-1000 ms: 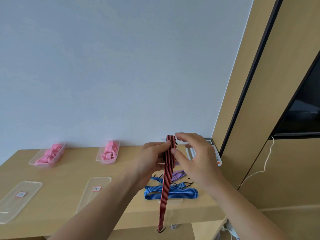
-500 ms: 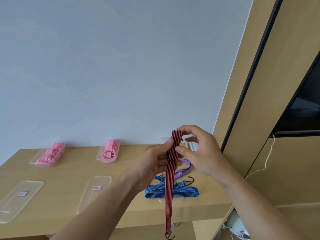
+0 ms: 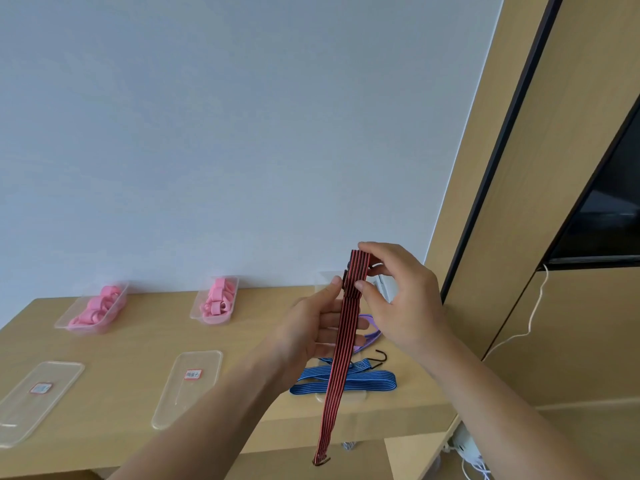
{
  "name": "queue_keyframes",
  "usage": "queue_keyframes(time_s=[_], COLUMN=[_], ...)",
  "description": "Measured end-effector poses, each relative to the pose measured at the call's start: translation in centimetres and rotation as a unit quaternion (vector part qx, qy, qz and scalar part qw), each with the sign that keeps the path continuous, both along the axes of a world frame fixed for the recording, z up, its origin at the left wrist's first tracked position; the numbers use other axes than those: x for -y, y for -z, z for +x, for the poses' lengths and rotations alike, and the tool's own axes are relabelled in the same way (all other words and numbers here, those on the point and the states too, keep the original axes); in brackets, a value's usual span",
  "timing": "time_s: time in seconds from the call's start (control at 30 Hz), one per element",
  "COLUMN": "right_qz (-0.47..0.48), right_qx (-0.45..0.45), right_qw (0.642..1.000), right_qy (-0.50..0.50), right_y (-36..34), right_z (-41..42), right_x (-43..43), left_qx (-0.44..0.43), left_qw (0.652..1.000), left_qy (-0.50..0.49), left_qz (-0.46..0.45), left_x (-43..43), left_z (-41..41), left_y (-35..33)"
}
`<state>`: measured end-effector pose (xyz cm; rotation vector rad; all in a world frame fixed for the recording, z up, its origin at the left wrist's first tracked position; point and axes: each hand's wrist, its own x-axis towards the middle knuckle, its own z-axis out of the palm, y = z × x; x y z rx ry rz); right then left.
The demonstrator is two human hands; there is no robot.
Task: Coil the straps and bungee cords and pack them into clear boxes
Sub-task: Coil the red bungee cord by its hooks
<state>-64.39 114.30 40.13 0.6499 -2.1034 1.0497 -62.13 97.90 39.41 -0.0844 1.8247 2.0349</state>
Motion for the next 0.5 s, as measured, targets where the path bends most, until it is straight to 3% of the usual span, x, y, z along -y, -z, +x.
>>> queue_keyframes(time_s=[0.17,0.5], right_qz=[0.024,0.024], right_qx=[-0.09,-0.114], right_qw=[0.996,0.993], right_qy=[0.017,-0.018], right_y=[1.1,2.9], right_z=[0.5,2.0], right_x=[0.4,0.8], left_qx=[0.005,0.001], left_qw=[1.0,0.997], left_qy=[-0.015,-0.047], left_qz=[-0.001,0.056], left_x=[0.1,0.6], left_z=[-0.3,-1.0], left_y=[-0.5,-1.3])
